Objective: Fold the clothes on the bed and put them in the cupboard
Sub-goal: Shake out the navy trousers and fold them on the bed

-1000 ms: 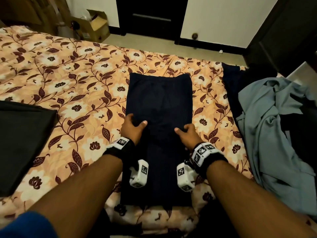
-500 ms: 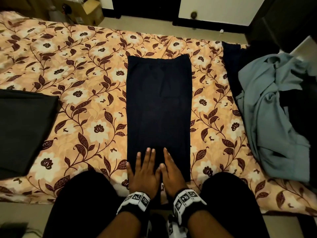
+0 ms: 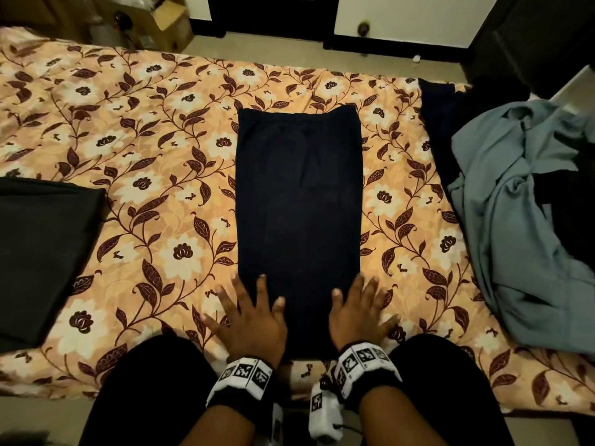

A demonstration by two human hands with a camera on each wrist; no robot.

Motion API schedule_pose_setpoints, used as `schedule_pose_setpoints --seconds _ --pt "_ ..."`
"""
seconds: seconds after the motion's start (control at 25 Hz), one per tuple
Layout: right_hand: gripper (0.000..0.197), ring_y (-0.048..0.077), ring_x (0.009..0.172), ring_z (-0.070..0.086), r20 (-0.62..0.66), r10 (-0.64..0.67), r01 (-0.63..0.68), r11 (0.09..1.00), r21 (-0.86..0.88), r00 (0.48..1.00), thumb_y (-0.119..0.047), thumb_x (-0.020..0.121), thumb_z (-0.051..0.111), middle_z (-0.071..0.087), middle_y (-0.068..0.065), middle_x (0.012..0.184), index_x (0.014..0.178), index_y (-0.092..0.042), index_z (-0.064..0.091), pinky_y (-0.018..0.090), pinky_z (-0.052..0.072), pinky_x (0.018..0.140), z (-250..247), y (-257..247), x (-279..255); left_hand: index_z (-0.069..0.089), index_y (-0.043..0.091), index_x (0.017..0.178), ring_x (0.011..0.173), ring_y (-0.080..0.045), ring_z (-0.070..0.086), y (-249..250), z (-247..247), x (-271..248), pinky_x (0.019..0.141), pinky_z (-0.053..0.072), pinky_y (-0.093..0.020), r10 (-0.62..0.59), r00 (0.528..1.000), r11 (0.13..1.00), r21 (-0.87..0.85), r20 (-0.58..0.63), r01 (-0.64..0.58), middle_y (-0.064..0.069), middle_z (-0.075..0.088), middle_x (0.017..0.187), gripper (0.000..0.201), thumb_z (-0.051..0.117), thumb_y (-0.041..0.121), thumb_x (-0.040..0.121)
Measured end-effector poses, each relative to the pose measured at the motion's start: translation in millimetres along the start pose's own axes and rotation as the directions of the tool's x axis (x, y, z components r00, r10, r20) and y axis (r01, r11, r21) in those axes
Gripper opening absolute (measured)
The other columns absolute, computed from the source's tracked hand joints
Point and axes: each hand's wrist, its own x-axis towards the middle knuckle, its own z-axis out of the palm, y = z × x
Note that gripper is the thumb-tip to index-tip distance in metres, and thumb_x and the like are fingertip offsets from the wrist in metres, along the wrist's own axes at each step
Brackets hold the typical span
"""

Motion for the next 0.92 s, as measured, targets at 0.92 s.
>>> schedule_pose_setpoints --seconds 0.92 --pt "0.084 0.020 0.147 -0.010 0.278 -0.248 0.312 0.925 -0.216 0.928 -0.080 0.083 0.017 -0.015 -0.015 0.158 0.151 -0.037 -0.006 0.060 -0.004 0.111 -59 -53 157 -0.010 0.045 0.151 0.148 -0.020 -0.018 61 -33 159 0.108 -0.012 -0.069 0.075 0.976 0.996 -0.054 0.205 -0.066 0.022 -0.017 0.159 0.061 0.015 0.062 0.098"
